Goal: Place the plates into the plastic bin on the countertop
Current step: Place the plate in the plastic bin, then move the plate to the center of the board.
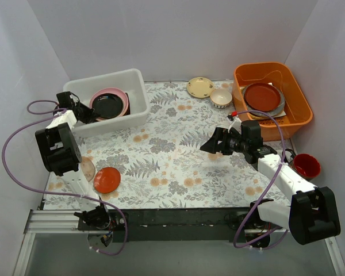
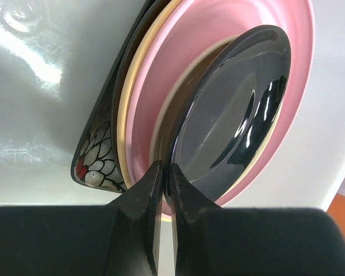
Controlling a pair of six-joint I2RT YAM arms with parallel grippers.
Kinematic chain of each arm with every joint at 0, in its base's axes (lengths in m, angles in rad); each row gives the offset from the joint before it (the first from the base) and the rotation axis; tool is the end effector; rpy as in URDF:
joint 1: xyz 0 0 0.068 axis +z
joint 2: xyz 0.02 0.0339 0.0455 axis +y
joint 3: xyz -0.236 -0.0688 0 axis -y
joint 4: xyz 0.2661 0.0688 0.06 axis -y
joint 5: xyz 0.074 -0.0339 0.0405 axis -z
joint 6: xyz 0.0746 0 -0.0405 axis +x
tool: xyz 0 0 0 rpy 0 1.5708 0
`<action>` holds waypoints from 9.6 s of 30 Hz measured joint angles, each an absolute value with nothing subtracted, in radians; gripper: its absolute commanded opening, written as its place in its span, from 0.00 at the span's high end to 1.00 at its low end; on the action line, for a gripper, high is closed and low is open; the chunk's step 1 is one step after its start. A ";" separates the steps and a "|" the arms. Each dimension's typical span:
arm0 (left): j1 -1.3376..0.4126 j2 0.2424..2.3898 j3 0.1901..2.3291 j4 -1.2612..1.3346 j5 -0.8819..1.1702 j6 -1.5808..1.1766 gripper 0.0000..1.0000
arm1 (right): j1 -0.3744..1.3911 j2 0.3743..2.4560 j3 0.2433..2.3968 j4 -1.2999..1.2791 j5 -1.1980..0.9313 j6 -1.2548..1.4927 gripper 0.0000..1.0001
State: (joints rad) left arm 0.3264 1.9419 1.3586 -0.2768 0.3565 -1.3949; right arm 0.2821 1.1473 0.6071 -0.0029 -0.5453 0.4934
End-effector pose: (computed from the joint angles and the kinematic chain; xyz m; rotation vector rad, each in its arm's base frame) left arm 0.4390 0.1211 0.1279 -1.8334 1.8025 -0.8825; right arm 0.2774 0.1207 0.1720 -0.1119 2.1970 1.0262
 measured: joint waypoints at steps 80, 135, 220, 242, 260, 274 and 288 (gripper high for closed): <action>0.083 1.504 1.333 0.101 0.743 -1.495 0.02 | 0.290 1.291 0.876 0.004 -0.421 0.578 0.02; -0.068 1.862 1.967 -0.400 0.262 -1.444 0.02 | 0.458 1.946 1.712 -0.288 -0.030 0.166 0.02; -0.021 1.660 1.597 -0.559 0.273 -1.324 0.02 | 0.466 2.618 2.132 -0.001 0.426 -0.554 0.84; -0.021 1.660 1.597 -0.574 0.289 -1.338 0.02 | 0.467 2.617 2.131 -0.006 0.392 -0.565 0.99; -0.020 1.620 1.582 -0.577 0.289 -1.331 0.02 | 0.666 2.462 1.916 -0.049 0.382 -0.598 0.99; -0.015 1.483 1.524 -0.596 0.349 -1.329 0.02 | 0.811 2.144 1.496 -0.185 0.436 -0.517 0.99; -0.015 1.324 1.333 -0.616 0.361 -1.306 0.02 | 1.093 1.961 1.279 -0.316 0.453 -0.277 0.99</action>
